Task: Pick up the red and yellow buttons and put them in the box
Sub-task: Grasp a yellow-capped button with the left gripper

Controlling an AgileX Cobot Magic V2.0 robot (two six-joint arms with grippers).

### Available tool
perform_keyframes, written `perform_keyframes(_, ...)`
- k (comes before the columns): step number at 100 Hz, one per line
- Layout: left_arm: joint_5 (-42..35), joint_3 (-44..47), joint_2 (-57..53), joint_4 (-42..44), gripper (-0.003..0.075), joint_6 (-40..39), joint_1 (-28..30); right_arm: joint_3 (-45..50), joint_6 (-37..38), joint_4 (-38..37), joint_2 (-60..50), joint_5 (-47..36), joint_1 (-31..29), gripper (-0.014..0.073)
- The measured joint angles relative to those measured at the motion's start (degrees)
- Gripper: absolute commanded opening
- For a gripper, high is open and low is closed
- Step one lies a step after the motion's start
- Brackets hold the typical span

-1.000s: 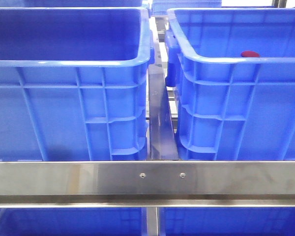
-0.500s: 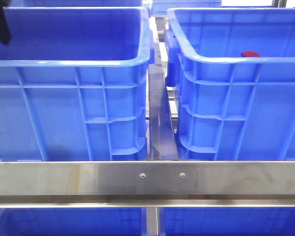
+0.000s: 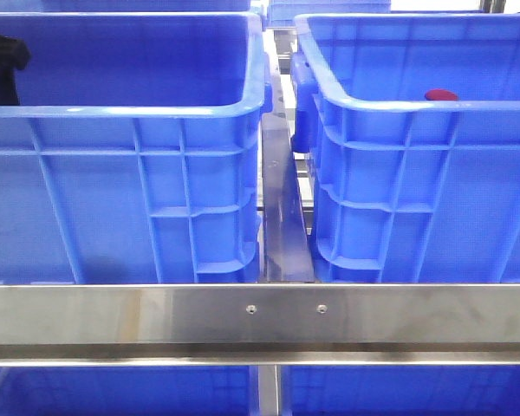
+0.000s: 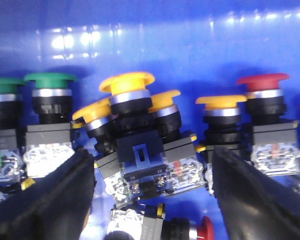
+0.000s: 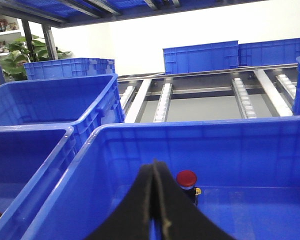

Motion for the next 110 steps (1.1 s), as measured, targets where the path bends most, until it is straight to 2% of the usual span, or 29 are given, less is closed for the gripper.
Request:
perform_keyframes(88,-1.4,-0.2,5.9,0.0,0.0458,-0.1,0.0,0.0,0.0,0.0,0.0,0.1,0.0,-0.0068)
perform_keyframes(97,-1.4,-0.2,6.0,0.0,0.0411,-0.1,0.0,0.0,0.0,0.0,0.0,0.1,0.0,-0.0068)
perform_keyframes(110,-1.5,-0.2,6.0,0.0,0.0241,-0.1,0.0,0.0,0.0,0.0,0.0,0.1,0.0,-0.0068)
